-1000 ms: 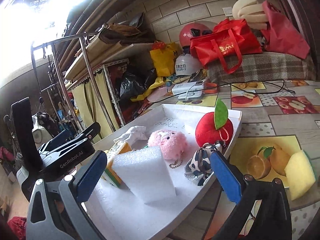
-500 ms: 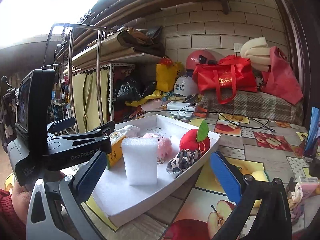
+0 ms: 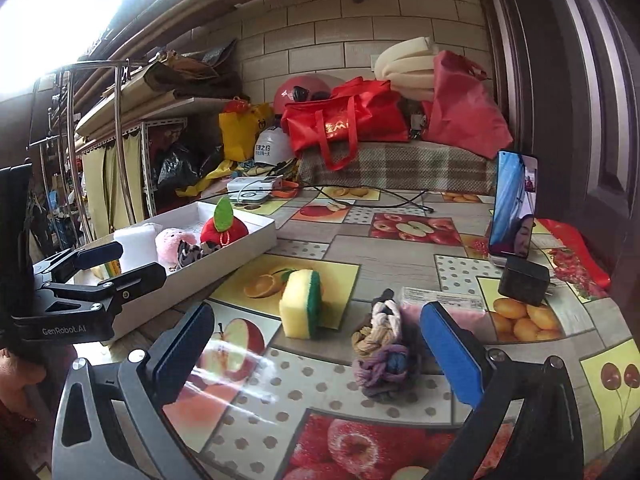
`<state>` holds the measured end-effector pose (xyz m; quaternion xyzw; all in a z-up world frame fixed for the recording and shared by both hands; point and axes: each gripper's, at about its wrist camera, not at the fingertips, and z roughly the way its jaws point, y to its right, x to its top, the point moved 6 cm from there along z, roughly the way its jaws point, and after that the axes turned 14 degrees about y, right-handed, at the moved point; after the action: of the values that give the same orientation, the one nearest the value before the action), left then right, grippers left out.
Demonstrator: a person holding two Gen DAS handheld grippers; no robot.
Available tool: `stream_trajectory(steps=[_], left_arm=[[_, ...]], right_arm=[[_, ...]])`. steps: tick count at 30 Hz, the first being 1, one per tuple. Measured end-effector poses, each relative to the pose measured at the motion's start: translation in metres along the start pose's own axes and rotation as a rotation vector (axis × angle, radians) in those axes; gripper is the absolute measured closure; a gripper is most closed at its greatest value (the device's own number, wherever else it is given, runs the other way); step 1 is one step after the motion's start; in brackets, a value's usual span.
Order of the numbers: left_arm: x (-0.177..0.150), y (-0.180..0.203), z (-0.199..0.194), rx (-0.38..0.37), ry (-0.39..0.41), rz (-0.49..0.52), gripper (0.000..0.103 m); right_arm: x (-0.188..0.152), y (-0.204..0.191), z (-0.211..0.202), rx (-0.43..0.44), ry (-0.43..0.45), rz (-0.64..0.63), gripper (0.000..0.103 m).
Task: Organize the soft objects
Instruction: 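Move both tools back over the remaining items on the table, then grasp the yellow-green sponge with the left tool while the right tool grasps the purple-blue rope knot, then carry the sponge and rope knot to the tray while the right tool releases the rope knot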
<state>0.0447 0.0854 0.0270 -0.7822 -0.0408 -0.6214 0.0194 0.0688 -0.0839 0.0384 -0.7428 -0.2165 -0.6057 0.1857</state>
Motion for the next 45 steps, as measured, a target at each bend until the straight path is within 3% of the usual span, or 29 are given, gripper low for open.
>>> stream_trajectory(steps=[5, 9, 13, 15, 17, 18, 19, 21, 26, 30, 33, 45], left_arm=[[-0.006, 0.037, 0.039, -0.048, -0.107, 0.031, 0.0], [-0.009, 0.047, 0.067, -0.067, -0.167, -0.013, 0.0], [-0.016, 0.054, 0.091, -0.076, -0.25, -0.045, 0.0], [-0.02, 0.06, 0.099, -0.082, -0.28, -0.042, 0.007], [-0.026, 0.065, 0.106, -0.079, -0.32, -0.017, 0.026], [-0.028, 0.066, 0.108, -0.084, -0.338, -0.012, 0.043], [-0.03, 0.066, 0.108, -0.088, -0.346, -0.015, 0.062], [-0.03, 0.062, 0.108, -0.099, -0.346, -0.039, 0.074], [-0.019, 0.058, 0.097, -0.098, -0.266, -0.06, 0.075], [-0.003, 0.061, 0.077, -0.067, -0.138, -0.012, 0.075], [0.006, 0.062, 0.064, -0.021, -0.054, 0.024, 0.075], [0.009, 0.049, 0.036, 0.022, 0.021, 0.045, 0.075]], right_arm=[[-0.017, 0.036, 0.011, -0.082, -0.147, 0.033, 0.0], [-0.044, 0.037, 0.036, -0.055, -0.332, 0.041, 0.002], [-0.062, 0.033, 0.051, -0.029, -0.436, 0.036, 0.028], [-0.062, 0.033, 0.051, -0.025, -0.432, 0.043, 0.03], [-0.06, 0.033, 0.048, -0.013, -0.419, 0.051, 0.053], [-0.059, 0.032, 0.046, -0.009, -0.418, 0.055, 0.063], [-0.059, 0.033, 0.044, -0.003, -0.416, 0.061, 0.068], [-0.058, 0.034, 0.038, 0.016, -0.409, 0.089, 0.07], [-0.044, 0.039, 0.012, 0.041, -0.309, 0.143, 0.072], [-0.024, 0.03, -0.01, 0.039, -0.156, 0.085, 0.072], [-0.016, 0.021, -0.016, 0.047, -0.1, 0.04, 0.072], [-0.009, 0.0, -0.002, 0.052, -0.075, 0.015, 0.072]])
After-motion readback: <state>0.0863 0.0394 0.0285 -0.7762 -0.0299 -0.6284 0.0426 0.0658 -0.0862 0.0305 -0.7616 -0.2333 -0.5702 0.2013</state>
